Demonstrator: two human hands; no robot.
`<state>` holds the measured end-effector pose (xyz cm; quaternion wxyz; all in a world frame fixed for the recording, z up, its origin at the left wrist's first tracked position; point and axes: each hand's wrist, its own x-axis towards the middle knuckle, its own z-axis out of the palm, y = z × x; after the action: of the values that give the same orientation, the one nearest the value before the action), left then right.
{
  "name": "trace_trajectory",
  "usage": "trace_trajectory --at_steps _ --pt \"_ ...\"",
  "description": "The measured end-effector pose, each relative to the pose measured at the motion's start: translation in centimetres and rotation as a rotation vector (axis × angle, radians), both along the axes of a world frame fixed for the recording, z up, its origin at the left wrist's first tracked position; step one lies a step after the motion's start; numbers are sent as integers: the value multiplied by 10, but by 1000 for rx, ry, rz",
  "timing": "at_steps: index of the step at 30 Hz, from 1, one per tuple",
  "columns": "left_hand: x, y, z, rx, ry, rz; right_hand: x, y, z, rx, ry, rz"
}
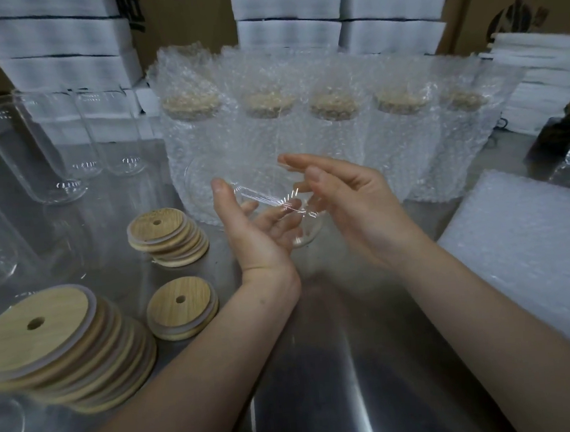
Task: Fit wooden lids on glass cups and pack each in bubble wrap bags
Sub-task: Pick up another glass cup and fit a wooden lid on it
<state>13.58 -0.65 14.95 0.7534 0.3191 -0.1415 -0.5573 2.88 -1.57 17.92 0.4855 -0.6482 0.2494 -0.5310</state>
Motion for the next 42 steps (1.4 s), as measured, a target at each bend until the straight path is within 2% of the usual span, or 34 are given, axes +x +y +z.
trace_trajectory --at_steps 8,11,16,20,26,29,33,36,42 --pt "6 -1 -4 -22 72 -86 -15 -14 -6 162 -59 352" --pt "7 -2 -3 -24 123 -104 -18 -15 -9 194 -51 389" --pt "11 -4 -5 -47 148 -107 -14 -10 -7 26 128 225" --pt "11 -2 -5 -100 192 -89 -9 -3 -1 -104 187 125" --pt "8 -1 -1 -63 251 -95 -4 4 3 -304 320 -66" --pt "5 0 -1 -94 284 -108 2 8 4 -341 289 -129" --pt "-4 3 0 -77 345 -128 15 13 0 -330 147 -207" --pt "-7 5 2 -48 303 -104 26 18 -5 -322 75 -276" --pt "-9 9 8 -23 200 -54 31 14 -14 -446 40 -530"
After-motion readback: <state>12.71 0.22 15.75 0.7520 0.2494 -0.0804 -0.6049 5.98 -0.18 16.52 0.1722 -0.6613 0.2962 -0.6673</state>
